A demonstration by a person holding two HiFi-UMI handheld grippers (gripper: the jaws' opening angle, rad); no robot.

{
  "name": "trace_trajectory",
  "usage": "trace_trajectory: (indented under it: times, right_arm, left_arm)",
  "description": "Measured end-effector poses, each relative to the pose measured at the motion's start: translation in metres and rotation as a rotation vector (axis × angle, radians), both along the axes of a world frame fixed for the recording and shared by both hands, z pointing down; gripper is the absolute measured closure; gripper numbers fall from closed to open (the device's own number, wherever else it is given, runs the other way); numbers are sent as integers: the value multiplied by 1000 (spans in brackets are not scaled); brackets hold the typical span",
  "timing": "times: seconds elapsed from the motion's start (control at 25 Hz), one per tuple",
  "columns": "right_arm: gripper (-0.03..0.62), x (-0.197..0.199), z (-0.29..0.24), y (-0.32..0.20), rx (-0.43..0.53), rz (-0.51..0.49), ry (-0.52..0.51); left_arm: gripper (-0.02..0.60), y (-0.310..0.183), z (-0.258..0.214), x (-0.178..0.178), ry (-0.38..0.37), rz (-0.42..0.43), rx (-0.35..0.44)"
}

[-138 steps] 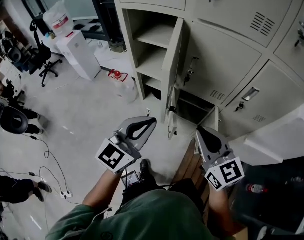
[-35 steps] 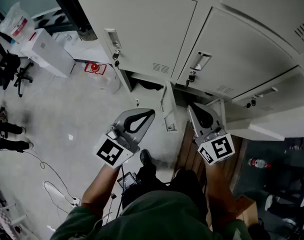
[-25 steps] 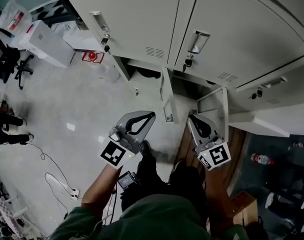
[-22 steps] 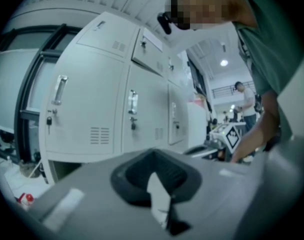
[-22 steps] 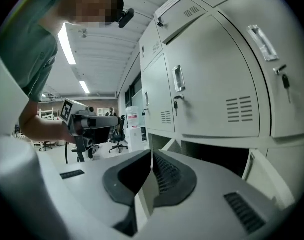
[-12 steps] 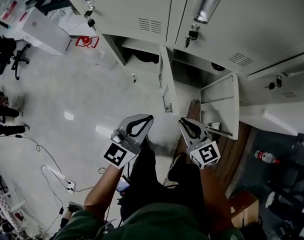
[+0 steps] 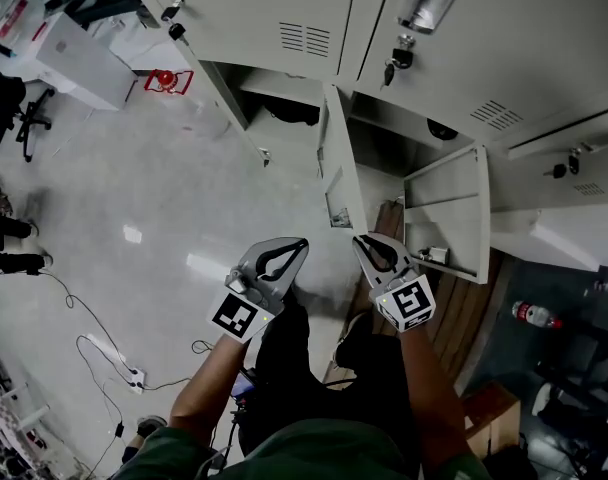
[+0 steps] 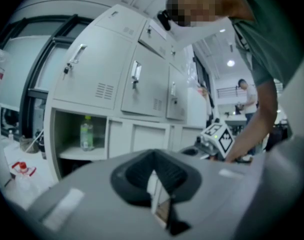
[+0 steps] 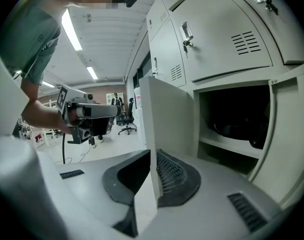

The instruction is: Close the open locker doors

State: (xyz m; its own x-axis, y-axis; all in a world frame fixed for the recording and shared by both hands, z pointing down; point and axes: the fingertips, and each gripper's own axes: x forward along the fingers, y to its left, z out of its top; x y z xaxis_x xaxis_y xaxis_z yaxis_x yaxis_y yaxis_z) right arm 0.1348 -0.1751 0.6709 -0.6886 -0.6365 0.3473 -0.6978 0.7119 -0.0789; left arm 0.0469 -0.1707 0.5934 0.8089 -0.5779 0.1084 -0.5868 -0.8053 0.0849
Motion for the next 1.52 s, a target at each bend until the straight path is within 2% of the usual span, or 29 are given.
trace_trajectory:
  times: [0.2,0.4,0.96,1.08,1.24,1.52]
  right_arm:
    - [585,-15,3,-5,-2,-21,17]
    - [583,-48,1,-5,-10,-62,26]
    - [583,-173,2,-42,-18,-149,24]
    - [583,-194,3,-60,-23,-136,33]
    - [585,-213,-1,-95,-35,-70,23]
    - [585,-229,-11,-150,-19,-16,36]
  left_arm:
    - [578,-5,7,-10,-11,2,1]
    - [578,-13,7,-29,-1,-31,-3]
    - [578,-54,3,-132,7,-201,-21]
    - [580,-64,2,-152,5,-222,-25]
    - [578,-80,-4,-179,12,-240,-21]
    - [580,-107,-9,-209,11,-251,-21]
